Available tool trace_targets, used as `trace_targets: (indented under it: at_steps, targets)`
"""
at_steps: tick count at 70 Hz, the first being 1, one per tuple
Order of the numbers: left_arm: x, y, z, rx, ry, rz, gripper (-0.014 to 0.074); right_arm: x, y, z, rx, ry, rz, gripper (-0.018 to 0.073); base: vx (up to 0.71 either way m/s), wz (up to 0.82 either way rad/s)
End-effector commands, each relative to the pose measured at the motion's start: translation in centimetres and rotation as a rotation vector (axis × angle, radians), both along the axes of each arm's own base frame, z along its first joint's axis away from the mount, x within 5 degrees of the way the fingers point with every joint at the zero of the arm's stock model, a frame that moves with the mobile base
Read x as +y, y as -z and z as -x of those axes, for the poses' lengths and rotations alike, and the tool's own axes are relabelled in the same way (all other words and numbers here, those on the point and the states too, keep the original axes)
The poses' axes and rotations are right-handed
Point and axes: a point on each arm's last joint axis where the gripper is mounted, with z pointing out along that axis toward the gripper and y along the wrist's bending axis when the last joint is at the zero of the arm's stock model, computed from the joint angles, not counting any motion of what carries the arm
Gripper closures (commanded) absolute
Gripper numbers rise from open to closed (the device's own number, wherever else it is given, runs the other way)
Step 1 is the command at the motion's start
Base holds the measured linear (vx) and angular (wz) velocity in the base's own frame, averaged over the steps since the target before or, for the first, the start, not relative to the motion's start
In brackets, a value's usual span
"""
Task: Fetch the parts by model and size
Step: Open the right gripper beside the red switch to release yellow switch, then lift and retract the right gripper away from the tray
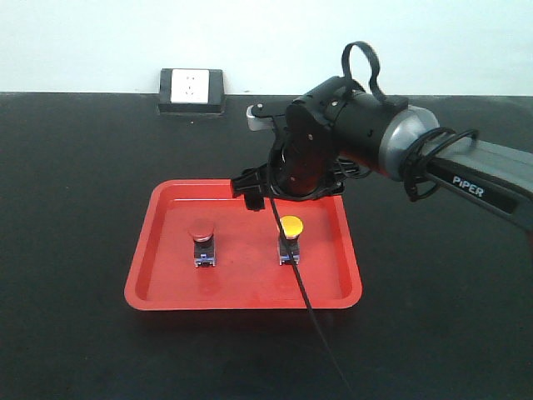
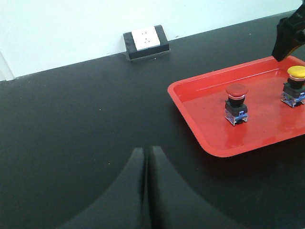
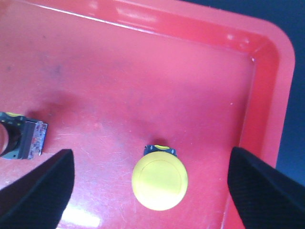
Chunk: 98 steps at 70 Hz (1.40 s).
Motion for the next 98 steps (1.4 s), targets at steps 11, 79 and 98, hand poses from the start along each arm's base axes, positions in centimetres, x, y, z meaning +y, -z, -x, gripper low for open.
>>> trace_targets:
  at_steps: [11, 79, 98]
  targets:
    - [-0.1, -1.2, -0.1, -0.070, 0.010, 0.009, 0.0603, -1.6, -2.5, 2.5, -0.134, -0.048, -0.071, -0.0022, 0.00, 0.00]
    - [-0.1, -1.2, -0.1, -0.070, 0.010, 0.009, 0.0603, -13.0, -5.7, 21.1, -0.691, -0.292, -0.222, 0.0568, 0.00, 0.00]
    - [-0.1, -1.2, -0.1, -0.070, 0.010, 0.009, 0.0603, -15.9, -3.6, 25.3, -0.743, -0.261, -0.248, 0.0567, 0.00, 0.00]
